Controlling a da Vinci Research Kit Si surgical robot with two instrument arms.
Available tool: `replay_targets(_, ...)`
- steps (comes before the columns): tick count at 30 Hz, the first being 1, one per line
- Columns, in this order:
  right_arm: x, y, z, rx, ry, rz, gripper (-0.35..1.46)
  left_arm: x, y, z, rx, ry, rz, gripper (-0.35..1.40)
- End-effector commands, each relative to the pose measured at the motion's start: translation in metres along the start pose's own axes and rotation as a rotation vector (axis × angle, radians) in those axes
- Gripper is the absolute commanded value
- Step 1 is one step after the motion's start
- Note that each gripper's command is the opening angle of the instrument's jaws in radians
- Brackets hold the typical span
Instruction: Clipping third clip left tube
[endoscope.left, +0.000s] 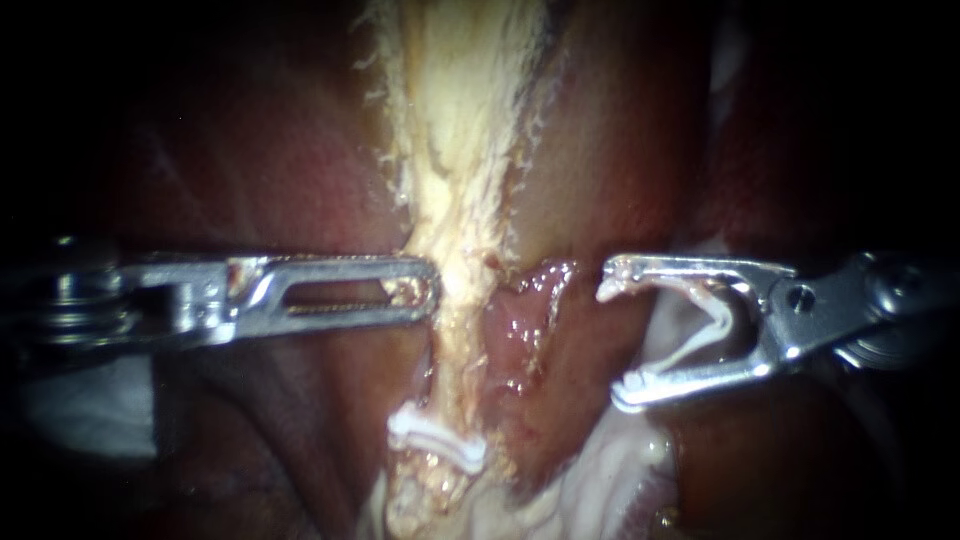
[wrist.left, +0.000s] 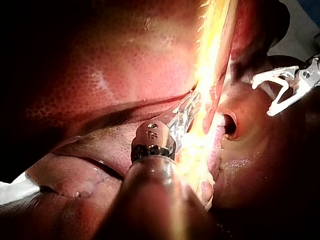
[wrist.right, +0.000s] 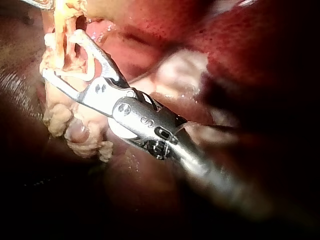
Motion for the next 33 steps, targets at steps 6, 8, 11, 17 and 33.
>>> replay_targets(6, 0.0000, -0.0001, 0.0001, 0.000, 0.001, -0.001, 0.60, -0.0002, 0.0000, -0.0018, 0.006, 0.008, 0.000, -0.35)
replay_targets(8, -0.0002, -0.0002, 0.0002, 0.000, 0.001, -0.002, 0.60, -0.0003, 0.0000, -0.0031, 0.001, 0.004, -0.001, -0.35)
replay_targets(11, -0.0003, -0.0003, 0.0007, 0.008, 0.003, -0.003, 0.60, -0.0005, -0.0002, -0.0048, -0.009, -0.004, -0.003, -0.35)
replay_targets(17, -0.0012, -0.0006, 0.0029, 0.038, -0.038, 0.061, 0.60, -0.0010, -0.0004, -0.0069, -0.025, -0.012, -0.006, -0.35)
replay_targets(33, -0.0073, 0.0007, 0.0137, 0.098, -0.074, 0.155, 0.60, -0.0013, -0.0003, -0.0081, -0.028, -0.019, -0.008, -0.35)
